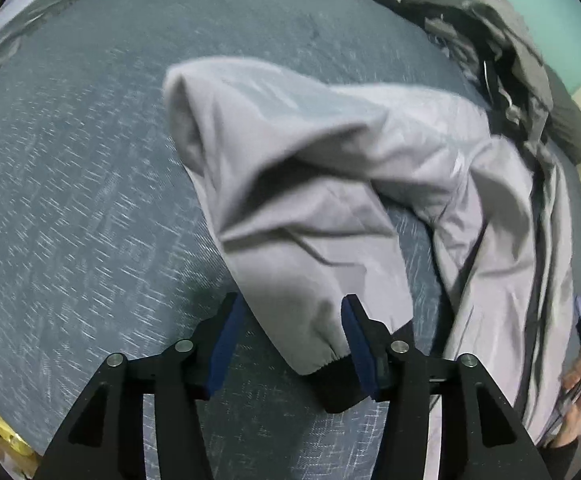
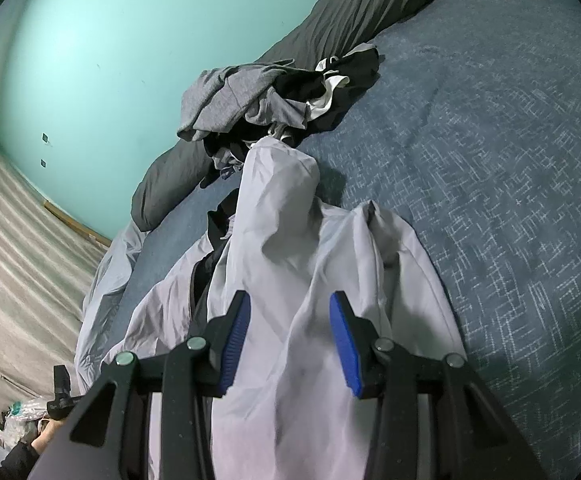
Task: Fold clothes
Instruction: 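Lay the sleeve flat on the bed and open the left tool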
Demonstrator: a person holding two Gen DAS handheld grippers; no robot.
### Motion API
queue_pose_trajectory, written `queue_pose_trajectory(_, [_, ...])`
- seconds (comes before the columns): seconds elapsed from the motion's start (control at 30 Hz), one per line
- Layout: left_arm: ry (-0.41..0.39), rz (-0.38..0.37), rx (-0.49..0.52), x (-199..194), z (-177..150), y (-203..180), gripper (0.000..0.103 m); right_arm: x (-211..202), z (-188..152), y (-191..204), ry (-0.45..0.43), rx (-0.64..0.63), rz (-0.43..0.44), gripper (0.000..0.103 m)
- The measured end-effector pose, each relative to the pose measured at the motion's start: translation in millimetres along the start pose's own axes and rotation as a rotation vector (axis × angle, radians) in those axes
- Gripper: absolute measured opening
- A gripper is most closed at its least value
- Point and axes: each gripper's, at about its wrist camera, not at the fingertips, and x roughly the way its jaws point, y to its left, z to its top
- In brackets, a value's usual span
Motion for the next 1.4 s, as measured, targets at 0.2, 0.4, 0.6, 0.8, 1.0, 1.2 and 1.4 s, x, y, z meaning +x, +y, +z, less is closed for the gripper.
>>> queue_pose_trajectory(0.2, [0.052, 0.023, -0.025, 30, -7, -3, 0.058, -3, 2, 0, -0.011, 0.000, 0.004, 0.042])
queue_pose_trajectory(0.4, [0.046, 0.026, 0.001, 33, -9, -11, 0.012, -1, 2, -2, -0.005, 0.007, 0.005, 0.042])
queue_pose_trajectory(0.6, [-0.013, 0.056, 0.052, -3, -2, -8, 0.002, -3, 3, 1, -0.009, -0.003, 0.002, 0.042])
queue_pose_trajectory(0.8, [-0.079, 0.183, 0.046, -60, 6, 39, 0.002, -8, 3, 14, -0.005, -0.032, -0.009, 0.042])
queue_pose_trajectory(1.0, [-0.116, 0.268, -0.004, -92, 10, 99, 0.001, -15, 2, 31, 0.003, -0.072, -0.019, 0.042])
queue_pose_trajectory(1.2, [-0.134, 0.316, -0.049, -117, 14, 148, 0.001, -28, 3, 47, 0.052, -0.161, -0.102, 0.042])
queue_pose_trajectory(1.4, [-0.190, 0.264, -0.139, -128, -1, 173, 0.006, -46, 8, 39, 0.126, -0.169, -0.193, 0.042])
